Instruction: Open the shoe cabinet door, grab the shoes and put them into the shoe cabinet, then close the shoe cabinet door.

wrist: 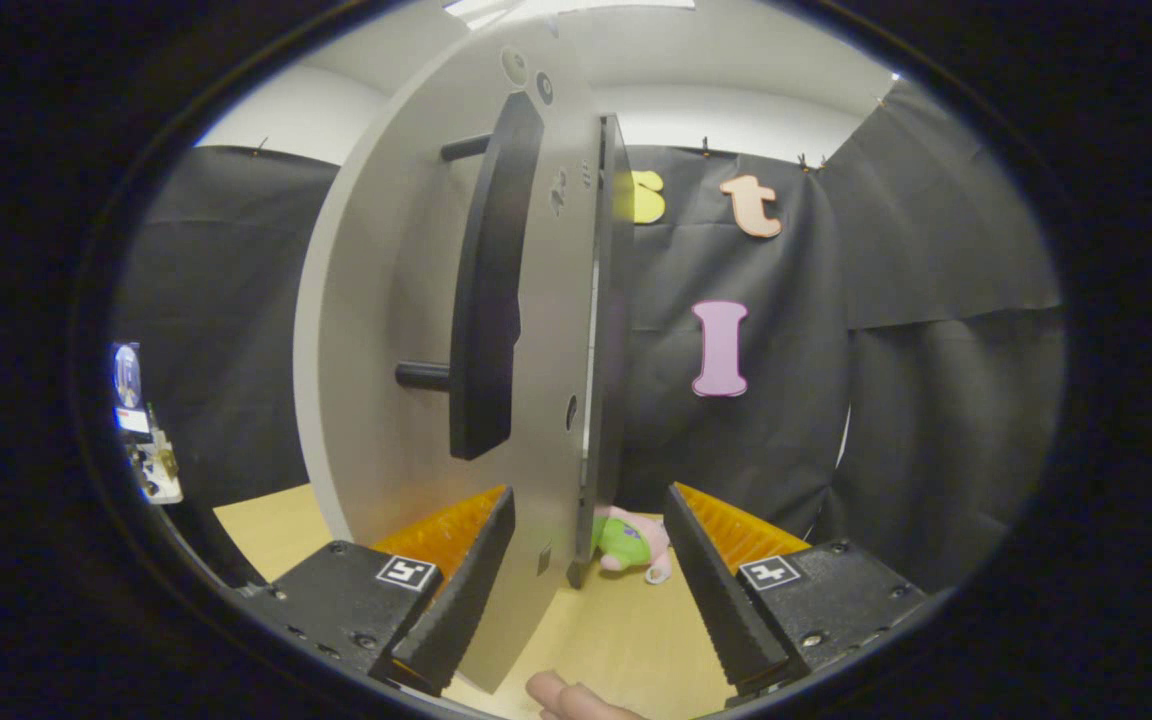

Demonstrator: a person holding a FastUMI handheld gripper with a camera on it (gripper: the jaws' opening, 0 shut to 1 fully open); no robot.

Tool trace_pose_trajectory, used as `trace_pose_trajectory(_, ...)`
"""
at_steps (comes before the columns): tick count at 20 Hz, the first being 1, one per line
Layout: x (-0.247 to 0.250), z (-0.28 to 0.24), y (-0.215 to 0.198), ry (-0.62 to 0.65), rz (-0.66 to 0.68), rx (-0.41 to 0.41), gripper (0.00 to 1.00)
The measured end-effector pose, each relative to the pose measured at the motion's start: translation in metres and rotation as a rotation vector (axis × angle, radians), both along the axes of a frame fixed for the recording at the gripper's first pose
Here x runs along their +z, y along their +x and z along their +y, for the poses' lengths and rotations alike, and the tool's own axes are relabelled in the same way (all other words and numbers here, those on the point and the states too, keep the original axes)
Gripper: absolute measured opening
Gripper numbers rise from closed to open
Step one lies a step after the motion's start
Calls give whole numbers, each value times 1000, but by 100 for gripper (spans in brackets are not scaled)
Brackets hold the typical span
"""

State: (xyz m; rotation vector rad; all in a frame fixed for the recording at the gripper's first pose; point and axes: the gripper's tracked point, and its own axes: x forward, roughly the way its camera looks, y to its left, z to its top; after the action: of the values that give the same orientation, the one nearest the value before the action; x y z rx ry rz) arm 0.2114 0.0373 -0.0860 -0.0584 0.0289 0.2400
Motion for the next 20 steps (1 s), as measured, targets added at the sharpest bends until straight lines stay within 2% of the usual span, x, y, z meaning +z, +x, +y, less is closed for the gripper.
trace_pose_trajectory(6, 3, 8, -1, 4, -21, -20, 95)
trace_pose_trajectory(10, -12, 37, -4, -37, -8, -6, 95)
trace_pose_trajectory(15, -19, 59, -5, -23, -14, -12, 95)
trace_pose_trajectory(20, -22, 61, -4, -46, -43, -52, 95)
